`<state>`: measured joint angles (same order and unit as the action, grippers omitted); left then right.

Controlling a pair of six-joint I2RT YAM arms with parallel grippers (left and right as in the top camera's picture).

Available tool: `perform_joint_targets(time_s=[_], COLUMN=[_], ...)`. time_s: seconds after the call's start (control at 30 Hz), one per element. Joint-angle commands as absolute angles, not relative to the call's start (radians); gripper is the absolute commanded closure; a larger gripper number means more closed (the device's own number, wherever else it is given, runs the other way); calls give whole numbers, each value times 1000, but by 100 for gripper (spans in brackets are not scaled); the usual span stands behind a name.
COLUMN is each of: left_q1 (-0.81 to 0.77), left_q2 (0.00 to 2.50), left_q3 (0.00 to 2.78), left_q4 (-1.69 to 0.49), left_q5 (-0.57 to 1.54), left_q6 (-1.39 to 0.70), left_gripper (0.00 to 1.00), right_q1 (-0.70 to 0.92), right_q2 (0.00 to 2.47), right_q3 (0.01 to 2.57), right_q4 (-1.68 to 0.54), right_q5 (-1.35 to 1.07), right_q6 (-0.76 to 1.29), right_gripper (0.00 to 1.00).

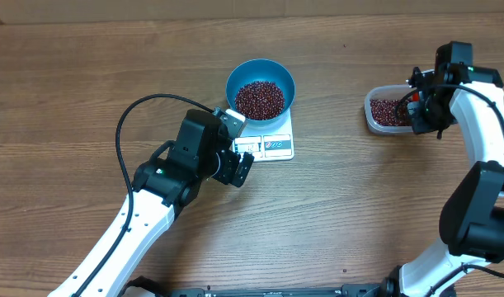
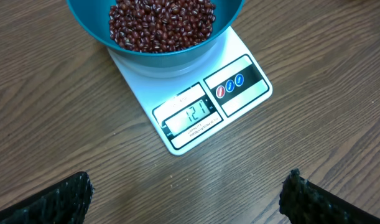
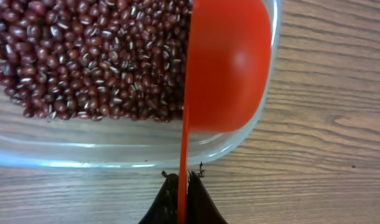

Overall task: Scoop item into bowl and weigh 150g on scale
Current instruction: 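Dip the red scoop into the beans in the tub and fill it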

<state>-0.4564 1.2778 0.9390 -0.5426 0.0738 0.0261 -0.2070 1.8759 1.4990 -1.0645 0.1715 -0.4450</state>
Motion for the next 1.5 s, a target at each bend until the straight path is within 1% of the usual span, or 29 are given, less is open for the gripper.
perform_joint_targets(time_s=[0.0, 0.53, 0.77, 0.97, 1.07, 1.4, 1.47], left_q1=[-452, -452, -452, -452, -452, -452, -452], left_q2=[1283, 1283, 1283, 1283, 1283, 1283, 1283], left_q3=[936, 936, 936, 936, 936, 936, 936], left_q4=[-543, -543, -543, -543, -543, -543, -543], left_q5=[68, 68, 68, 68, 68, 68, 68], left_q6=[30, 30, 30, 30, 31, 30, 30], left_gripper=[0, 1, 0, 1, 1, 0, 0], right_q1=[-209, -209, -196, -168, -159, -158, -158], right_q2=[1876, 1887, 1951, 1958, 1958, 1958, 1958], right_q3=[1492, 1492, 1492, 1492, 1492, 1493, 1494], right_q4=[-1047, -1032, -1066, -1089, -1108, -1110, -1110], right_q5=[182, 183, 182, 174, 115, -37, -108], right_q6=[-448, -478, -477, -481, -508, -502, -502], right_gripper=[96, 96, 96, 96, 96, 96, 96])
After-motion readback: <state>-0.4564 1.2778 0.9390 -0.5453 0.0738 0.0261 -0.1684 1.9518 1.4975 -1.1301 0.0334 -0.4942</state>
